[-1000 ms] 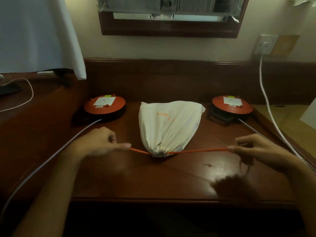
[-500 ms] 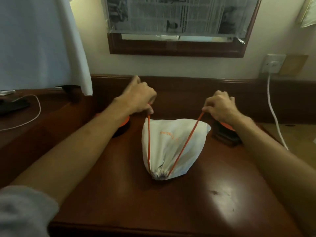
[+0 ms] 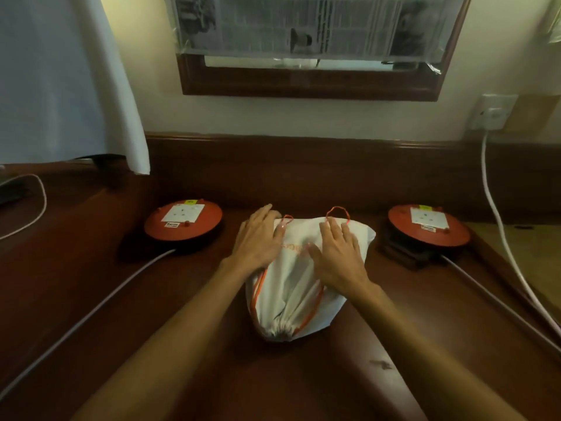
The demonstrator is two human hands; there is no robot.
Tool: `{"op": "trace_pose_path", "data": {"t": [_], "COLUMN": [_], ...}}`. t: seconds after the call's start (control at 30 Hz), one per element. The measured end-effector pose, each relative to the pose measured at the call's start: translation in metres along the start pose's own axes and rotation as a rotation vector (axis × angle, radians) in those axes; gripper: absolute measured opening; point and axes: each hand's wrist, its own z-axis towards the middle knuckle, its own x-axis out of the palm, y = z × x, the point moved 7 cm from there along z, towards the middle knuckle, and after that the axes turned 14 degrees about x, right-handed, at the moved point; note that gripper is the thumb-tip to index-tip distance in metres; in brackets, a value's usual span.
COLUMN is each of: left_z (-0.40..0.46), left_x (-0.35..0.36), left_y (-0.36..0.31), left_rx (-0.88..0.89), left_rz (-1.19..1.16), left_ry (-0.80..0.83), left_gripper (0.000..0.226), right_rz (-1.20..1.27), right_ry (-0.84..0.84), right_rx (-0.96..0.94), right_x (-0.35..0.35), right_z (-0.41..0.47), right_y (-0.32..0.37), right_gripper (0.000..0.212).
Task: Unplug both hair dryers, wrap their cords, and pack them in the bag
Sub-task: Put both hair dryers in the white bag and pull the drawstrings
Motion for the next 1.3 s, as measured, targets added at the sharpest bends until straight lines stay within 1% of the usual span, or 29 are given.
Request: {"op": "trace_pose_path", "data": {"t": [0.03,0.1,0.2,0.33,0.4,0.43,0.5,0.53,0.57,0.63,0.73,0.8,0.93,1.1,1.23,1.3], "left_z": [-0.007,-0.015,-0.012,-0.015,-0.013,-0.012,-0.013,-0.018,-0.025,-0.043,-0.057,-0.051,-0.024,0.01,0.017,0.01], "left_x": [0.012,0.027,0.028,0.031,0.025,0.018,0.001,-0.006,-0.01,-0.002,0.031,0.042,0.049,0.054,0.063,0.059], "left_y": [-0.001,-0.001,0.001,-0.008,-0.011,-0.011,-0.008,-0.007,-0.008,-0.004,0.002,0.007,0.019,0.037,0.046,0.049], "left_rx": [-0.009,0.003,-0.02,-0.091,-0.13,-0.158,-0.206,-0.19,-0.162,-0.121,-0.032,-0.003,-0.012,-0.032,-0.029,-0.042], "left_rz": [0.014,0.042,0.064,0.029,-0.052,-0.14,-0.34,-0.386,-0.392,-0.363,-0.284,-0.262,-0.226,-0.27,-0.298,-0.332], "left_ry": [0.041,0.041,-0.005,-0.034,-0.009,0.001,-0.004,-0.017,-0.022,0.005,0.074,0.06,0.035,-0.098,-0.152,-0.264], "left_gripper": [0.05,0.057,0.059,0.056,0.055,0.055,0.054,0.056,0.057,0.056,0.065,0.068,0.073,0.072,0.07,0.071], "right_rz": [0.003,-0.007,-0.005,-0.012,0.038,0.096,0.241,0.297,0.333,0.349,0.282,0.273,0.283,0.355,0.324,0.314], "right_ry": [0.044,0.067,0.06,0.08,0.114,0.097,-0.033,-0.097,-0.126,-0.09,-0.01,-0.018,-0.039,-0.052,-0.065,-0.058], "right_rx": [0.029,0.058,0.019,-0.04,-0.055,-0.073,-0.124,-0.139,-0.139,-0.118,-0.104,-0.102,-0.067,-0.032,-0.021,-0.019], "right_x": [0.014,0.035,0.044,0.042,0.038,0.033,0.019,0.015,0.013,0.019,0.033,0.037,0.042,0.05,0.054,0.055], "right_z": [-0.007,-0.013,-0.004,0.009,0.012,0.01,-0.003,-0.012,-0.02,-0.026,-0.016,-0.004,0.029,0.069,0.092,0.096], "right_y": [-0.005,-0.016,-0.026,-0.03,-0.031,-0.031,-0.034,-0.037,-0.04,-0.047,-0.05,-0.05,-0.048,-0.047,-0.051,-0.05], "right_gripper": [0.067,0.069,0.067,0.064,0.063,0.061,0.055,0.054,0.055,0.058,0.064,0.066,0.066,0.066,0.062,0.056]}}
